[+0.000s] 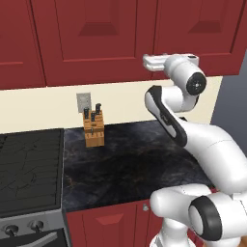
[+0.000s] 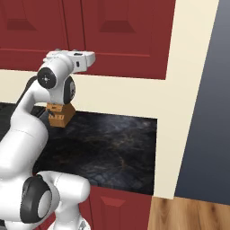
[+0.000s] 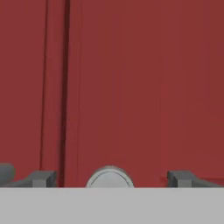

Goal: Open the cabinet directly in front. Then move the beer and the mug to the dining counter with the jar on it.

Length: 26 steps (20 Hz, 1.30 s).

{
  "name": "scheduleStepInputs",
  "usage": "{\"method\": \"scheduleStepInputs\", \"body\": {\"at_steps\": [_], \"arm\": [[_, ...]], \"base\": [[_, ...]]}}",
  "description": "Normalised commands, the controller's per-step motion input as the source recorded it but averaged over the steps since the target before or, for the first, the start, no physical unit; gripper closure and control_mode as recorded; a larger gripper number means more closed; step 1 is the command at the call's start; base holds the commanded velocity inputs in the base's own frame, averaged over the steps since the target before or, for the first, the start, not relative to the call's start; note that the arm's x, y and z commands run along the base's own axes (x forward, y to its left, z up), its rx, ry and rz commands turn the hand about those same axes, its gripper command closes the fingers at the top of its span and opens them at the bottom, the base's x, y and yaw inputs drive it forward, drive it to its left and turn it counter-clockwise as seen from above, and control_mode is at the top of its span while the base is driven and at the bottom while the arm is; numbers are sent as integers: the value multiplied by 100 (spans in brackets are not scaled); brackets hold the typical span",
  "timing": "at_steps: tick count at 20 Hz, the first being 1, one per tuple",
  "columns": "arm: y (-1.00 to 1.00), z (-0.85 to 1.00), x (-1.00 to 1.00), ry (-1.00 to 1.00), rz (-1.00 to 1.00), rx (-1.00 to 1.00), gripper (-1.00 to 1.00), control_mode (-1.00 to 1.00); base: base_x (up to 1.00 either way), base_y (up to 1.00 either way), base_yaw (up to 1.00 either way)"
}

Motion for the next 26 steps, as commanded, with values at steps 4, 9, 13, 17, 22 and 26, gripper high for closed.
{"method": "scheduleStepInputs", "body": {"at_steps": [4, 9, 13, 17, 22, 26], "arm": [[7, -7, 67, 6, 0, 0, -100, -100], [1, -28, 76, 9, 0, 0, -100, -100], [0, -9, 26, 5, 0, -1, 100, -100], [0, 0, 0, 0, 0, 0, 100, -100], [-30, 0, -25, 0, 0, 0, 100, -100], [-68, 0, -61, 0, -1, 3, 100, -100]], "base": [[0, 0, 0], [0, 0, 0], [0, 0, 0], [0, 0, 0], [0, 0, 0], [0, 0, 0]]}}
